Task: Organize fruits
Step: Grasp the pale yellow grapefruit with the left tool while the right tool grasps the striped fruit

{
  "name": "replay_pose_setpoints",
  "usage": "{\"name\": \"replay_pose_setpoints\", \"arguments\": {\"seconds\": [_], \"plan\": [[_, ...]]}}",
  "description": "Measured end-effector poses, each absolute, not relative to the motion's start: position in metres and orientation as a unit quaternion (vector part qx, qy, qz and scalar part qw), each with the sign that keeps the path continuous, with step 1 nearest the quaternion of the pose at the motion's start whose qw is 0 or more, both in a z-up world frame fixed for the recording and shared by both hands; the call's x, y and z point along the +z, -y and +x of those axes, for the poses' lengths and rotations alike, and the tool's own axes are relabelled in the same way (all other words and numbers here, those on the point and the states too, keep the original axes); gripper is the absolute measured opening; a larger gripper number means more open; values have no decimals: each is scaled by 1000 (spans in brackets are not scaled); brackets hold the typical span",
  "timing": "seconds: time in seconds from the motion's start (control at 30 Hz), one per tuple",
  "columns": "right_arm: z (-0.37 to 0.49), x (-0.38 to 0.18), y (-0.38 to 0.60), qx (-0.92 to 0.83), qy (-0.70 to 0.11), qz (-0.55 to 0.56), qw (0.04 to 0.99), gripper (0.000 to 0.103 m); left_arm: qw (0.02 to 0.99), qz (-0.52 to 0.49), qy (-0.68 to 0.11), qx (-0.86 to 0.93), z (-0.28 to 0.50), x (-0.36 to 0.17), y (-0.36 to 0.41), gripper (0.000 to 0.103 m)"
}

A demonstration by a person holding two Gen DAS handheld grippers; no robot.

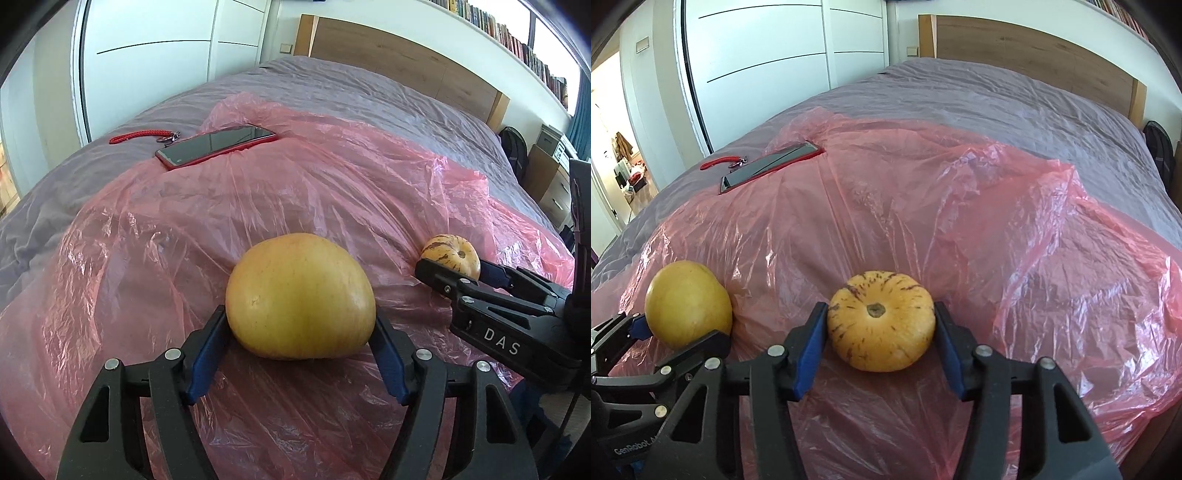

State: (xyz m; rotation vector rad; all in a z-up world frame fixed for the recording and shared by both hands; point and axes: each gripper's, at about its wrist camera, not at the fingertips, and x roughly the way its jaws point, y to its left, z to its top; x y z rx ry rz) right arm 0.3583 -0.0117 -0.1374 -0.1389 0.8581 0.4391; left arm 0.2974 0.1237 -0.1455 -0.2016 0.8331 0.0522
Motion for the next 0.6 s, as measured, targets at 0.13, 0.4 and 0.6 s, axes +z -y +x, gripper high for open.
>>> {"name": "replay_pose_setpoints", "arguments": {"seconds": [0.13, 0.4, 0.6], "plan": [[357, -135, 14, 211, -408, -63, 886, 61, 913, -106, -394, 25, 293, -144, -127, 67], [345, -118, 24, 209, -400, -47, 891, 61, 922, -87, -376, 27, 286, -136, -120, 67], [323, -95, 32, 211, -391, -43, 895, 61, 926, -77, -369, 29, 279, -125, -115, 67]]}}
